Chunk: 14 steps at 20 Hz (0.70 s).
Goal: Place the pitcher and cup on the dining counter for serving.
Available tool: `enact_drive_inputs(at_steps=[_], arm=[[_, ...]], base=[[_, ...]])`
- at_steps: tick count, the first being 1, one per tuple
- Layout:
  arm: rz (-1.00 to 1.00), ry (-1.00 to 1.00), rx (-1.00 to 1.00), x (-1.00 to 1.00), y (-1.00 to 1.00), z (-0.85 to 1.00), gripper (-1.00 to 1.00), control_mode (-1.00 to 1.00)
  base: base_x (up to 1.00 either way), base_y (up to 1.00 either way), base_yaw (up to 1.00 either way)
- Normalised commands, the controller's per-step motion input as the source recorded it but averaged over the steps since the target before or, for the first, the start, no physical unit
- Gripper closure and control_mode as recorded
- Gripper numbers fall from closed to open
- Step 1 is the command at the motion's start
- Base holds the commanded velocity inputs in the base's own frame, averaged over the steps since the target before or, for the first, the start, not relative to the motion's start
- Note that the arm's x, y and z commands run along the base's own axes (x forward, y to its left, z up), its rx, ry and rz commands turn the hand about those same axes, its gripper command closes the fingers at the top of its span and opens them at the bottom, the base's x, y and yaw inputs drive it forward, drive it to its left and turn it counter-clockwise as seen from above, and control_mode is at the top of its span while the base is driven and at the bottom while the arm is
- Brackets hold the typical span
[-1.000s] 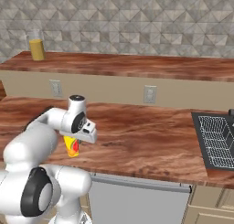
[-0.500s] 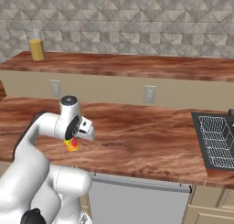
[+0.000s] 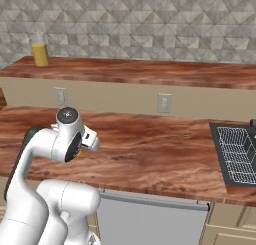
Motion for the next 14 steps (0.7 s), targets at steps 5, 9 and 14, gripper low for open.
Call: enact_drive_inputs(at_steps=[5, 9, 14], arm=[[-0.14, 0.14, 0.11, -0.23, -0.01, 0.73, 1.00, -1.00], [-0.17, 0.26, 0.07, -0.21, 0.00, 0.77, 1.00, -1.00], [-0.09, 0.09, 0.02, -0.46, 0.00, 0.36, 1.00, -1.00]], base=[[0.00, 0.00, 0.00], [0.00, 0.00, 0.00], [0.00, 0.00, 0.00]])
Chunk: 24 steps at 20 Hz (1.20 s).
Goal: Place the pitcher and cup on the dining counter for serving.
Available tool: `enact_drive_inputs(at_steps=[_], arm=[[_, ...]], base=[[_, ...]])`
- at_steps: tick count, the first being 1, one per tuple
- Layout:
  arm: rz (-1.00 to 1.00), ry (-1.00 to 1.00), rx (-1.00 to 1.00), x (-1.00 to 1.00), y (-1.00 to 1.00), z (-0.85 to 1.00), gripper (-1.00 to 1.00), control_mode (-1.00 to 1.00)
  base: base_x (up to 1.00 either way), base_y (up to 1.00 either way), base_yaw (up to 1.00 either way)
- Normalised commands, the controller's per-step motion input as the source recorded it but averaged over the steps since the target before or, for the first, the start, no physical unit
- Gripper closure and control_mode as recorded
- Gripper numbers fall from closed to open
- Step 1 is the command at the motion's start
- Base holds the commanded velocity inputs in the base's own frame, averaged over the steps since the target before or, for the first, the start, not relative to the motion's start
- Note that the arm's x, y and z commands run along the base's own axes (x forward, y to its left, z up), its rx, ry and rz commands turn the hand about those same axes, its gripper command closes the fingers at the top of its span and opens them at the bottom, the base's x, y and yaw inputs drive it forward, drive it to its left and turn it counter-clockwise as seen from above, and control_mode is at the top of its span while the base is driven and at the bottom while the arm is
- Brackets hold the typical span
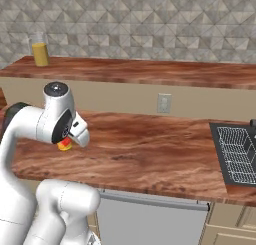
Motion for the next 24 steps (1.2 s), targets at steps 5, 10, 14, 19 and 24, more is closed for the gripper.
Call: enact_drive_inputs(at_steps=[5, 10, 14, 19, 24], arm=[[0.00, -0.11, 0.00, -0.58, 0.00, 0.00, 1.00, 1.00], [0.00, 0.00, 0.00, 0.00, 0.00, 0.00, 1.00, 1.00], [0.00, 0.00, 0.00, 0.00, 0.00, 0.00, 1.00, 1.00], [0.00, 0.00, 0.00, 0.00, 0.00, 0.00, 1.00, 1.00], [0.00, 0.00, 0.00, 0.00, 0.00, 0.00, 1.00, 1.00]], base=[[-0.20, 0.00, 0.00], [-1.00, 0.23, 0.06], [-0.67, 0.91, 0.12], [-0.05, 1.00, 0.08], [0.15, 1.00, 0.05]])
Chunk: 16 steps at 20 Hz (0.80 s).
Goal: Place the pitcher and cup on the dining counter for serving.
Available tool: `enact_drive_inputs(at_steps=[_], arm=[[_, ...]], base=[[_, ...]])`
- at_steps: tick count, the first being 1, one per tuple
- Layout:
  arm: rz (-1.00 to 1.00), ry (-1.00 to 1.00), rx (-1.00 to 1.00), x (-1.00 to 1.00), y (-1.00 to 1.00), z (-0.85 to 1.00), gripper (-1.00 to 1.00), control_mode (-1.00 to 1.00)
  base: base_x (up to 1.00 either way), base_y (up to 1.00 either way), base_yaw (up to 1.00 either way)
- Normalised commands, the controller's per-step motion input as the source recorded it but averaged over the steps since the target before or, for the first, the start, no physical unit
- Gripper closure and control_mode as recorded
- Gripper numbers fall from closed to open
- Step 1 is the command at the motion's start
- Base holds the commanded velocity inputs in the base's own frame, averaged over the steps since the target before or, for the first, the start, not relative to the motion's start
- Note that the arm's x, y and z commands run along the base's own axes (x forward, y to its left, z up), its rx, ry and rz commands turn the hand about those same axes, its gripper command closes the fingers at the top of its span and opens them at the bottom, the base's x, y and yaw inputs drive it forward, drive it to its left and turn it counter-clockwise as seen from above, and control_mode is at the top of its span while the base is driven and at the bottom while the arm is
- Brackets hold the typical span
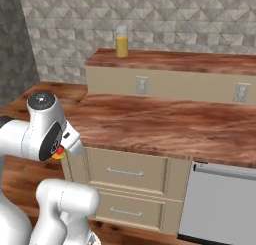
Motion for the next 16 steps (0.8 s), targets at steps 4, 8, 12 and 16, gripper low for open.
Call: enact_drive_inputs(at_steps=[4, 8, 12, 16], arm=[[0.00, 0.00, 0.00, 0.00, 0.00, 0.00, 1.00, 1.00], [0.00, 0.00, 0.00, 0.00, 0.00, 0.00, 1.00, 1.00], [0.00, 0.00, 0.00, 0.00, 0.00, 0.00, 1.00, 1.00], [0.00, 0.00, 0.00, 0.00, 0.00, 0.00, 1.00, 1.00]], base=[[0.25, 1.00, 0.05], [0.50, 1.00, 0.03], [0.96, 1.00, 0.00], [1.00, 1.00, -0.06]])
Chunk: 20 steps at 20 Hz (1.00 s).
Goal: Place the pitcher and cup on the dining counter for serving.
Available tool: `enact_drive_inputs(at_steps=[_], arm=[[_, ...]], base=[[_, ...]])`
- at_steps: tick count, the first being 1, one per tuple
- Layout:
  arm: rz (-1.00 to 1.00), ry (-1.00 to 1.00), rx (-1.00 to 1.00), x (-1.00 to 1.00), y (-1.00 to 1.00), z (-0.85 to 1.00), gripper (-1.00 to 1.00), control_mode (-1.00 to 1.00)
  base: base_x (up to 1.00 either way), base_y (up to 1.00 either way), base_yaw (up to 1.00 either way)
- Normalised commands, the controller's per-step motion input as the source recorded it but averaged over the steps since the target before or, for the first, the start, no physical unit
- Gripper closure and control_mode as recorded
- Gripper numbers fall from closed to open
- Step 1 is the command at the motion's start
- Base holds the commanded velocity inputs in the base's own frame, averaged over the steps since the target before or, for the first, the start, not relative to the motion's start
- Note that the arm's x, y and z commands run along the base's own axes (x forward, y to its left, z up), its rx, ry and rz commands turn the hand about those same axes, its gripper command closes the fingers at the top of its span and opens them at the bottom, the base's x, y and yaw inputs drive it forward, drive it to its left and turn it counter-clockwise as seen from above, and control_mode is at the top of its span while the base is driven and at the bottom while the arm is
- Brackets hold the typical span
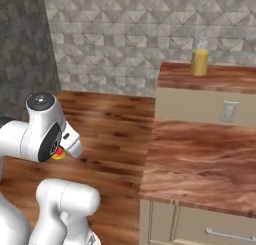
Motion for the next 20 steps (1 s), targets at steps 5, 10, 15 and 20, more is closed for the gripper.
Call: enact_drive_inputs(at_steps=[5, 10, 15, 20], arm=[[0.00, 0.00, 0.00, 0.00, 0.00, 0.00, 1.00, 1.00], [0.00, 0.00, 0.00, 0.00, 0.00, 0.00, 1.00, 1.00], [0.00, 0.00, 0.00, 0.00, 0.00, 0.00, 1.00, 1.00], [0.00, 0.00, 0.00, 0.00, 0.00, 0.00, 1.00, 1.00]], base=[[1.00, 0.90, -0.28], [1.00, 0.91, -0.43], [1.00, 0.98, -0.47], [1.00, 0.99, -0.57]])
